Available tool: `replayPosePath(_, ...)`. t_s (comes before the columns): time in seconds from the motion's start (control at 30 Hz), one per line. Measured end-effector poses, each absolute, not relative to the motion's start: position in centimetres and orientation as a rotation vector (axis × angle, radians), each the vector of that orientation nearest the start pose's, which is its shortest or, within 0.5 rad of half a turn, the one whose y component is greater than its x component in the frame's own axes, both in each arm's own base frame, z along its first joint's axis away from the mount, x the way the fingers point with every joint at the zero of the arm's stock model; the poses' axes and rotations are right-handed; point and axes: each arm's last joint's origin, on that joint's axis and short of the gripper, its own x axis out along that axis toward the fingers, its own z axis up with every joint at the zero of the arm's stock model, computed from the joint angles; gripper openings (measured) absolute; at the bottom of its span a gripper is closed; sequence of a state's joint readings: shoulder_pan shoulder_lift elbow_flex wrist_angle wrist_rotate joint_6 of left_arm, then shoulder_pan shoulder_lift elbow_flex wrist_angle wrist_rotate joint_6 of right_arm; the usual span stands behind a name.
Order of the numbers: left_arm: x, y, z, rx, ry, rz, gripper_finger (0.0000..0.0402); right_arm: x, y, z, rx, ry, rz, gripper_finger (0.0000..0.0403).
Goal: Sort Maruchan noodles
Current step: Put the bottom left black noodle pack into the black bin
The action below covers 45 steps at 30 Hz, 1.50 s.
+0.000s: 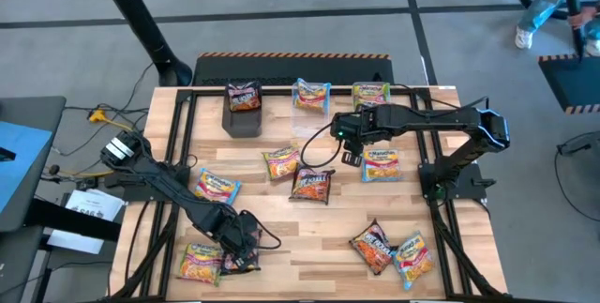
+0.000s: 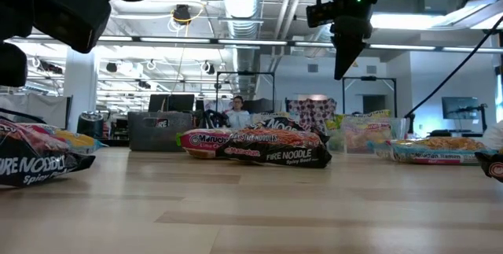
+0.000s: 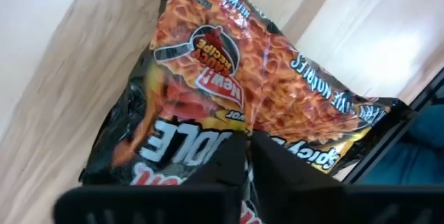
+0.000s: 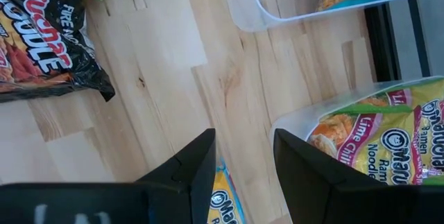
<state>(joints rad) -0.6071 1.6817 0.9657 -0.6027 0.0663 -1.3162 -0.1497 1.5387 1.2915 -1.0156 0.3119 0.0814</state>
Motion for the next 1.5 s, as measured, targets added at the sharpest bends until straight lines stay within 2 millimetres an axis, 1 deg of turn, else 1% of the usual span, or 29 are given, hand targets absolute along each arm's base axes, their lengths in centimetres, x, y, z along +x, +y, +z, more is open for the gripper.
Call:
replayPosePath(0.17,24.4,-17.2,15.8,-0.708,1.389,0.307,0.0002,28.8,-5.2,27.5,-0.034,1.25,-0.449,0.0171)
replayPosePath(0.3,25.2,-17.5,16.9,-0.635,1.348,0.266,0.0,28.8,-5.2,27.5,-0.035,1.248,-0.449,0.0171)
replayPosePath(0.37,25.5,-17.4,17.2,-0.59,1.323,0.268,0.0,28.9,-5.3,27.5,-0.035,1.245,-0.449,0.0171)
replayPosePath(0.53,26.4,-15.9,17.4,-0.547,1.313,0.277,0.0,28.9,-5.4,27.5,-0.033,1.244,-0.452,0.0171)
replayPosePath(0.7,27.2,-14.1,17.4,-0.454,1.308,0.259,0.0,28.8,-5.4,27.5,-0.033,1.245,-0.452,0.0171)
replayPosePath(0.87,27.8,-12.3,17.4,-0.317,1.332,0.201,0.0,28.8,-5.4,27.5,-0.033,1.245,-0.452,0.0171)
replayPosePath(1.0,27.9,-11.2,17.4,-0.166,1.361,0.106,0.0,28.8,-5.3,27.5,-0.032,1.245,-0.452,0.0171)
replayPosePath(1.23,28.0,-11.0,17.4,0.194,1.358,-0.171,0.0,28.9,-5.2,27.5,0.02,1.233,-0.477,0.0171)
replayPosePath(1.5,27.9,-11.1,17.5,0.429,1.332,-0.339,0.0,28.9,-5.0,27.4,0.094,1.232,-0.434,0.0171)
